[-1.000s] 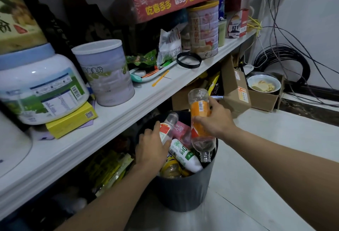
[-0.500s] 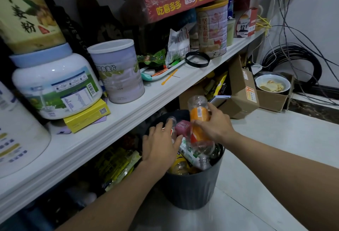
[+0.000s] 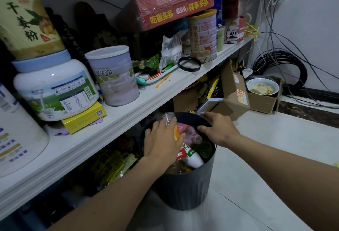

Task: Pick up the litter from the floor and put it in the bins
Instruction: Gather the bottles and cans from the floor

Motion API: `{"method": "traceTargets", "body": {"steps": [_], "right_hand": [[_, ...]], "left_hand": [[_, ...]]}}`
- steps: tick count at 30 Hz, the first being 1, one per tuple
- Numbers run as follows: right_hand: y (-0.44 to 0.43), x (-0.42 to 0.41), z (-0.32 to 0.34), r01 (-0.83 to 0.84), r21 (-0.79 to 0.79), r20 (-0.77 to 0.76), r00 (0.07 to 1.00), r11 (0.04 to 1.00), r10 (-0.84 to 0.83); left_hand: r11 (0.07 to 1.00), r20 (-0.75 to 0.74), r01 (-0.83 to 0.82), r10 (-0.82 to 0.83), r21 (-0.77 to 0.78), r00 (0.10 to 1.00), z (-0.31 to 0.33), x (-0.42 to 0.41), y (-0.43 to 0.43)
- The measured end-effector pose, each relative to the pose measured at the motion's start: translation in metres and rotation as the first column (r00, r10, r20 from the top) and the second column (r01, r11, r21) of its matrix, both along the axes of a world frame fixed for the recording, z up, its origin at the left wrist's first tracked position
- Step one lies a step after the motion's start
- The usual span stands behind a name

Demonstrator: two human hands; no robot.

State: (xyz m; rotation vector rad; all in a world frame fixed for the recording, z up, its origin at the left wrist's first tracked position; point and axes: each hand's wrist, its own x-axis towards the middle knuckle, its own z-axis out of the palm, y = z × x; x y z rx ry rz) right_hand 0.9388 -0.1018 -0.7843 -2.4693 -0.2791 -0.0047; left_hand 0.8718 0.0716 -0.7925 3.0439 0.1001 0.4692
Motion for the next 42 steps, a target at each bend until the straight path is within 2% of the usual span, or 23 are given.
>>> {"method": "traceTargets", "body": {"steps": [4, 10, 15, 23, 31, 36, 39, 42], "right_hand": [[-0.027, -0.009, 0.007, -0.062, -0.176, 0.051, 0.996, 0.982, 0.072], [-0.094, -0.022, 0.010, 0.002, -0.384, 0.069, 0.997, 0.923, 0.027], [-0.164, -0.040, 0.012, 0.097, -0.444, 0.097, 0.994, 0.891, -0.060], [-0.295, -0.098, -0.009, 0.301, -0.477, 0.094, 0.952, 0.826, -0.293], [-0.415, -0.194, -0.075, 0.506, -0.470, -0.010, 0.816, 0.723, -0.578], [-0.473, -0.253, -0.116, 0.580, -0.479, -0.055, 0.729, 0.659, -0.682], [-0.506, -0.288, -0.134, 0.644, -0.466, -0.073, 0.655, 0.606, -0.752], [-0.535, -0.328, -0.153, 0.704, -0.459, -0.097, 0.567, 0.542, -0.818]], "left_hand": [[0.996, -0.010, 0.082, -0.082, 0.043, 0.997, 0.004, 0.004, -0.021], [0.972, -0.023, 0.219, -0.217, 0.084, 0.976, 0.009, 0.012, -0.082], [0.936, -0.034, 0.347, -0.346, 0.054, 0.938, 0.012, 0.013, -0.150], [0.837, -0.063, 0.541, -0.538, 0.081, 0.841, -0.007, -0.003, -0.277], [0.695, -0.136, 0.717, -0.706, 0.057, 0.695, -0.062, -0.041, -0.404], [0.623, -0.201, 0.779, -0.756, 0.074, 0.623, -0.105, -0.071, -0.470], [0.543, -0.237, 0.834, -0.802, 0.095, 0.549, -0.122, -0.091, -0.506], [0.423, -0.247, 0.894, -0.860, 0.145, 0.447, -0.130, -0.111, -0.542]]}}
